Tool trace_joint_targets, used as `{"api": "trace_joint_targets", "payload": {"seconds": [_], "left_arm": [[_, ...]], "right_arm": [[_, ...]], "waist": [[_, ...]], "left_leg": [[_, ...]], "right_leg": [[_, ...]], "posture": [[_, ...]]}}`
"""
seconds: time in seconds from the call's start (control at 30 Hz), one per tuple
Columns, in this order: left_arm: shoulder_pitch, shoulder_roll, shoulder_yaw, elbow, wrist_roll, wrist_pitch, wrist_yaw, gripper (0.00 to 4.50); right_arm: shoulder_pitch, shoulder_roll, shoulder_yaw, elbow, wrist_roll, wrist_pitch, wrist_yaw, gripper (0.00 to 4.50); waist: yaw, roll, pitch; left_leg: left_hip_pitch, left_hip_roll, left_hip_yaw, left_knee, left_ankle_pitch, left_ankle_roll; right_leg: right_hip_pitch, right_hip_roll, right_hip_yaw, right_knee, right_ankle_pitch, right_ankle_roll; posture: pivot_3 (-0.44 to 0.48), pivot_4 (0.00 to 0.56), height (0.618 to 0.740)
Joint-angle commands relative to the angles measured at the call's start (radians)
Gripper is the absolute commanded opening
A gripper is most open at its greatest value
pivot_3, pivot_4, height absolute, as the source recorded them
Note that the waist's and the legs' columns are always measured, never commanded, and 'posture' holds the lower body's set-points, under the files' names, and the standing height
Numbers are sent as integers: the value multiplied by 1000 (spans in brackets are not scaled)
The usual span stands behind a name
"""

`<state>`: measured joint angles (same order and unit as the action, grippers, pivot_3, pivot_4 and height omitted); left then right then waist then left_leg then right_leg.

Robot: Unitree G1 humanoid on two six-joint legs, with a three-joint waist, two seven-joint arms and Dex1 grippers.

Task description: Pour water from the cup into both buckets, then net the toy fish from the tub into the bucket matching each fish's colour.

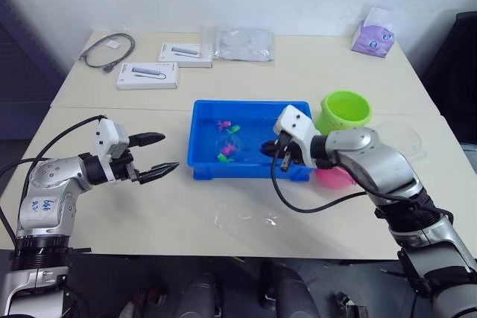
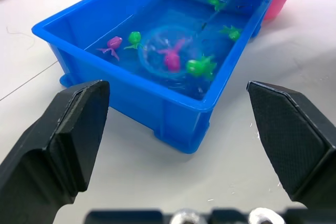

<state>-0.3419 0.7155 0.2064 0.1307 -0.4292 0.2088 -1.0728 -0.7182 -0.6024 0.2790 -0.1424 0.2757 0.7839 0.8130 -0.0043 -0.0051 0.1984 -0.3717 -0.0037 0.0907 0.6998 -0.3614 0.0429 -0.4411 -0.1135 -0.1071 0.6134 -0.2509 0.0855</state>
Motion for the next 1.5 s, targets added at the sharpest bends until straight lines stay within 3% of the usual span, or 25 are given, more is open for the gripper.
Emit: {"api": "trace_joint_targets", "payload": {"seconds": [0.03, 0.3, 0.53, 0.87, 0.93, 1.17, 1.5], "left_arm": [[6, -6, 7, -10, -6, -16, 3, 4491], [-21, -19, -7, 8, -1, -23, -4, 4491], [-59, -27, -30, 4, -10, -20, -30, 4491], [-207, -102, -111, 49, -15, -14, -87, 4491], [-251, -137, -142, 82, -10, -17, -103, 4491], [-345, -211, -203, 188, 11, -46, -162, 4491], [-399, -250, -224, 273, 30, -68, -207, 4491]], "right_arm": [[41, -32, -51, -52, -10, -47, 3, 0], [107, -63, -75, -71, -39, -99, -9, 0], [207, -83, -262, -184, 77, -125, 24, 0], [505, -147, -663, -374, 239, -149, 30, 0], [619, -112, -782, -412, 224, -207, -1, 0], [923, -38, -1016, -401, 87, -500, -35, 0], [1098, 60, -1008, -177, -229, -1118, -187, 0]], "waist": [[2, 0, 0], [0, 0, 0], [6, 0, 0], [27, 0, 0], [31, -1, 0], [31, -1, -1], [16, -1, -1]], "left_leg": [[0, 0, 0, 0, 0, 0], [0, 0, 1, 0, 0, 0], [0, -1, 1, 0, 0, 0], [0, -1, 2, 0, 0, 0], [1, -1, 2, 0, 0, 0], [2, -2, 3, 0, 1, 1], [6, -1, 4, 0, 1, 1]], "right_leg": [[0, 0, 0, 0, 0, 0], [0, 0, 0, 0, 0, 0], [-1, 0, 0, 1, 0, 0], [0, 4, 0, 1, 0, 0], [0, 4, 1, 2, 0, 0], [1, 6, 2, 1, 1, 1], [4, 8, 5, 2, 1, 2]], "posture": [[0, 150, 740], [0, 150, 740], [0, 150, 740], [0, 150, 740], [0, 150, 740], [0, 150, 740], [0, 150, 740]]}}
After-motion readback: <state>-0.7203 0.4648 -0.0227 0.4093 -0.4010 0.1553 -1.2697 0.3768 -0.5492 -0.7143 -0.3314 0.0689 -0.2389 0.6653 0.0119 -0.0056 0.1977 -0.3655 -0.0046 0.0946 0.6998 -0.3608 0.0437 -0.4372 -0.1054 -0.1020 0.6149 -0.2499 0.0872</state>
